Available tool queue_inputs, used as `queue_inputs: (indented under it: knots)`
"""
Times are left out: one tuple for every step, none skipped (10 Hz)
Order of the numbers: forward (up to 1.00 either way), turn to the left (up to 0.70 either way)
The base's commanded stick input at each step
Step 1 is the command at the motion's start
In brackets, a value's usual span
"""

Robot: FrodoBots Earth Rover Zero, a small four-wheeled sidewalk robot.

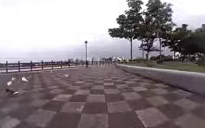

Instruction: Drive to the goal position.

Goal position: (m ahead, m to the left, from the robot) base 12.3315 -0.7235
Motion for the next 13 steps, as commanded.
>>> queue_inputs:
  knots:
    - [1.0, 0.0]
    - [1.0, 0.0]
    - [1.0, 0.0]
    - [1.0, 0.0]
    - [1.0, 0.0]
    - [1.0, 0.0]
    - [1.0, 0.0]
    - [1.0, 0.0]
    - [1.0, 0.0]
    - [1.0, 0.0]
    - [1.0, 0.0]
    - [1.0, 0.0]
    - [1.0, 0.0]
